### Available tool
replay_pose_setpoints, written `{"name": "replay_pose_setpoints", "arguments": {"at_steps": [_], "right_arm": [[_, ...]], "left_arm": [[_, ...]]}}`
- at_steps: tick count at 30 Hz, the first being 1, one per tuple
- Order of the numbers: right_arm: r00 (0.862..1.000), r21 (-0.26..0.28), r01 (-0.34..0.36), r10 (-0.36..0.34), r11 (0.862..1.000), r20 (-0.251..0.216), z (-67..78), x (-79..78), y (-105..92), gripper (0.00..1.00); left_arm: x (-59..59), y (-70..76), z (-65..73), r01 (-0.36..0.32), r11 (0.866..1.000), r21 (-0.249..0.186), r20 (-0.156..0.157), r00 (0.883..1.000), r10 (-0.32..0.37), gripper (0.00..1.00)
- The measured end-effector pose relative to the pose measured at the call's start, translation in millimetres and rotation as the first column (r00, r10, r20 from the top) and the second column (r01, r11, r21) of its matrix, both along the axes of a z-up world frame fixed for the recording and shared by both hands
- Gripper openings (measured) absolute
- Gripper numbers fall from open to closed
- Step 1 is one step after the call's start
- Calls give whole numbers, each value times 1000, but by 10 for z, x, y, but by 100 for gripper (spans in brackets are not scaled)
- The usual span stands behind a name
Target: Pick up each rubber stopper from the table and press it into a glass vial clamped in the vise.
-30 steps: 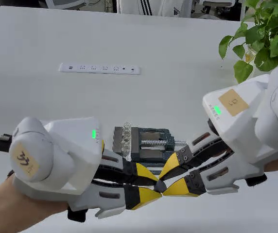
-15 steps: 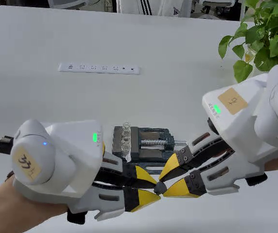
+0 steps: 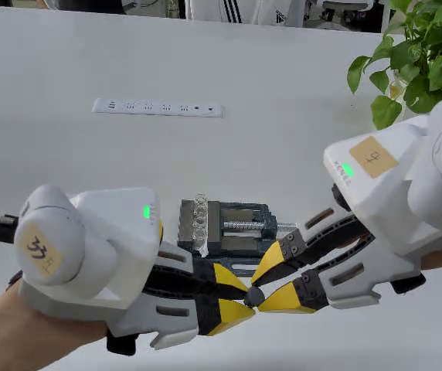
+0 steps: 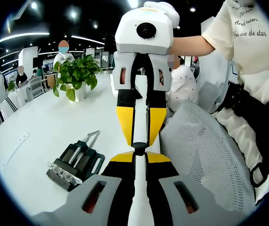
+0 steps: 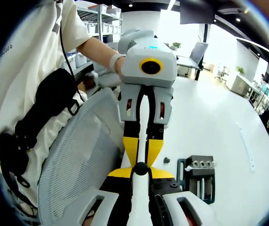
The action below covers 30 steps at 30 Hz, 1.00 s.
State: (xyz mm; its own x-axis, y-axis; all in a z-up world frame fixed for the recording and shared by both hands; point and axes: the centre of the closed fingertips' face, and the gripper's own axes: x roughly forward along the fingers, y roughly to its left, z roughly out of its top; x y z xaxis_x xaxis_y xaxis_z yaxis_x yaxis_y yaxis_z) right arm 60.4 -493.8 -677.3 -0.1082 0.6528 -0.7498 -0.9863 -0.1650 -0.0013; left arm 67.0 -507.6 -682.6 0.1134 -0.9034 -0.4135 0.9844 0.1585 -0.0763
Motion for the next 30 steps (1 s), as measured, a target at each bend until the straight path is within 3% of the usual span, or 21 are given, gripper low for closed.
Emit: {"name": "replay_pose_setpoints", "arguments": {"at_steps": [4, 6, 9, 19, 30], "right_arm": [[1000, 14, 6, -6, 1000, -26, 20, -25, 14, 9], [1000, -1, -1, 1, 1000, 3, 3, 4, -7, 8], [1000, 6, 7, -6, 1000, -11, 9, -2, 1, 8], [1000, 5, 3, -3, 1000, 10, 7, 25, -5, 7], [999, -8, 28, -28, 1000, -21, -13, 9, -6, 5]], "left_arm": [[-4, -3, 4, -1, 1000, -8, -8, 1000, 1, 4], [4, -2, 5, -5, 1000, -7, -6, 1000, 5, 4], [5, -1, 5, -4, 1000, -7, -9, 1000, 3, 4], [31, 10, 10, -15, 1000, -10, -10, 1000, 15, 4], [7, -3, -21, -10, 1000, -8, -13, 1000, 10, 5]]}}
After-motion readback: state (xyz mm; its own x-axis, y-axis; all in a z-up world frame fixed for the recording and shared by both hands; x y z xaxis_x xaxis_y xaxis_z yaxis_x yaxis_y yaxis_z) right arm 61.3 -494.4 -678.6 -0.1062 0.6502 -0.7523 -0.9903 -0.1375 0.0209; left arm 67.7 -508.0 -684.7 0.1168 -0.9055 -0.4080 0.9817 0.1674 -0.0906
